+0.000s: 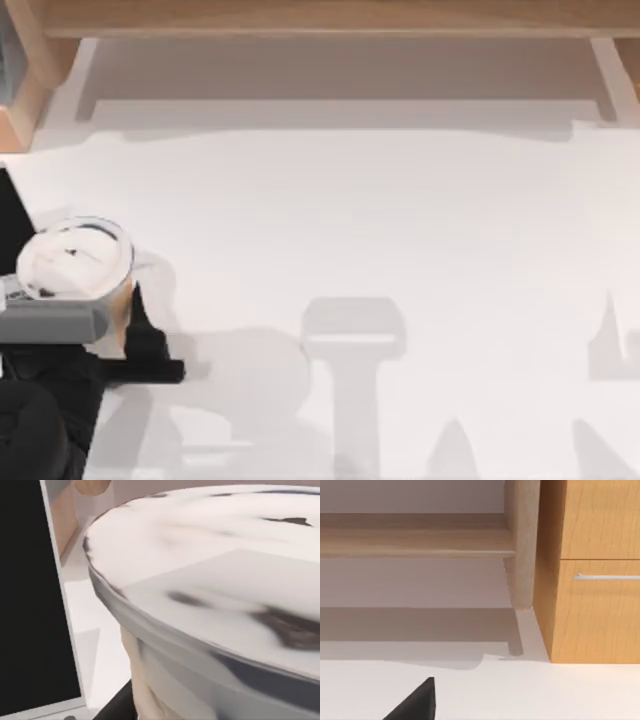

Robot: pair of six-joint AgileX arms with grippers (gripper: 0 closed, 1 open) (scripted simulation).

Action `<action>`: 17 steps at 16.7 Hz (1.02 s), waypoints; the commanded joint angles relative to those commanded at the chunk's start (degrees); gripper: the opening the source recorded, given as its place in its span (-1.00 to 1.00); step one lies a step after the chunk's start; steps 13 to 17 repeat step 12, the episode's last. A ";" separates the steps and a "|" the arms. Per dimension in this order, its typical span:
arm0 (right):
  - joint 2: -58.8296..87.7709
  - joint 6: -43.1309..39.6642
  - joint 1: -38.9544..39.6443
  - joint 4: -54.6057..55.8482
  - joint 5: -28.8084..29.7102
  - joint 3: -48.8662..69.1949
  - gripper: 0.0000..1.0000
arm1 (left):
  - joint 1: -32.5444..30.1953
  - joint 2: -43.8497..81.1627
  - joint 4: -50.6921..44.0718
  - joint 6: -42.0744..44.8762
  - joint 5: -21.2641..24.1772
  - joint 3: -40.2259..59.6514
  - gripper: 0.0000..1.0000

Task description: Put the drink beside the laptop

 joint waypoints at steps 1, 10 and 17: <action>0.00 0.00 0.00 0.00 0.00 0.00 1.00 | 0.00 0.00 0.00 0.00 0.00 0.00 0.21; 0.00 0.00 0.00 0.00 0.00 0.00 1.00 | 0.00 0.00 0.00 0.00 0.00 0.00 1.00; 0.00 0.00 0.00 0.00 0.00 0.00 1.00 | 0.00 0.00 0.00 0.00 0.00 0.00 1.00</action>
